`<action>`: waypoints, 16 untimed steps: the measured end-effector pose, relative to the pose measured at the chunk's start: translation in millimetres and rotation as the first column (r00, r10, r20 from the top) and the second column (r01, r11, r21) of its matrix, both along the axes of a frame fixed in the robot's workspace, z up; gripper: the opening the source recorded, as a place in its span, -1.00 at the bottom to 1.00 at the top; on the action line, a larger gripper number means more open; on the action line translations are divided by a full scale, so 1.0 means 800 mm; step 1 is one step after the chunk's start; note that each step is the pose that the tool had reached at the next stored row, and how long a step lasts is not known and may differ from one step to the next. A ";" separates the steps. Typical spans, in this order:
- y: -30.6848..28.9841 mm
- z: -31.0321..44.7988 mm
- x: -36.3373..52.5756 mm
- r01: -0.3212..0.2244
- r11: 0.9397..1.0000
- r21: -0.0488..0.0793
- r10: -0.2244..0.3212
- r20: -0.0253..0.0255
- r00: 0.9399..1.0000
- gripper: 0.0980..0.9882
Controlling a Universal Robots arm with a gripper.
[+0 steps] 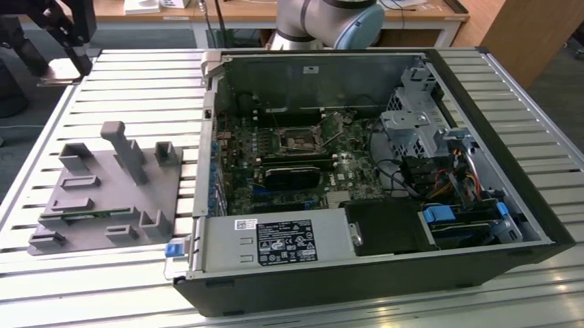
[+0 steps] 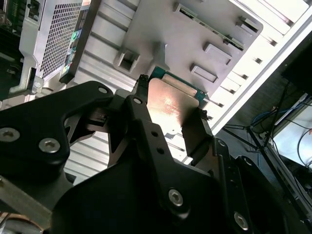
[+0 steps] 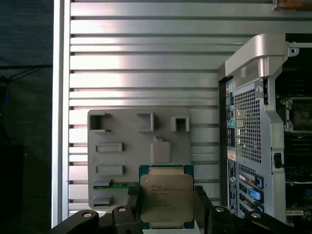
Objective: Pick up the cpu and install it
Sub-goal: 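Pick up the cpu and move it towards the insertion slot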
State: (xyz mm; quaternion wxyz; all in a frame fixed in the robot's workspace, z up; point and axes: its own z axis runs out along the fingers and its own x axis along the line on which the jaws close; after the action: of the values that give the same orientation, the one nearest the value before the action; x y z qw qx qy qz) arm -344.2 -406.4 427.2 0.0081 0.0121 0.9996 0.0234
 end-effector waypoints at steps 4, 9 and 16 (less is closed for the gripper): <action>0.0000 0.0001 0.004 0.000 1.000 0.000 0.000 0.000 1.000 -0.04; 0.0000 0.0000 0.011 0.000 1.000 0.001 0.000 0.000 1.000 -0.04; 0.0000 0.0000 0.028 0.000 1.000 0.001 0.000 0.000 1.000 -0.04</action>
State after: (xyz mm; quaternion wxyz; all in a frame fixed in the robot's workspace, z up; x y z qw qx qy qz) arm -321.8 -406.4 427.2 0.0081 0.0121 0.9996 0.0237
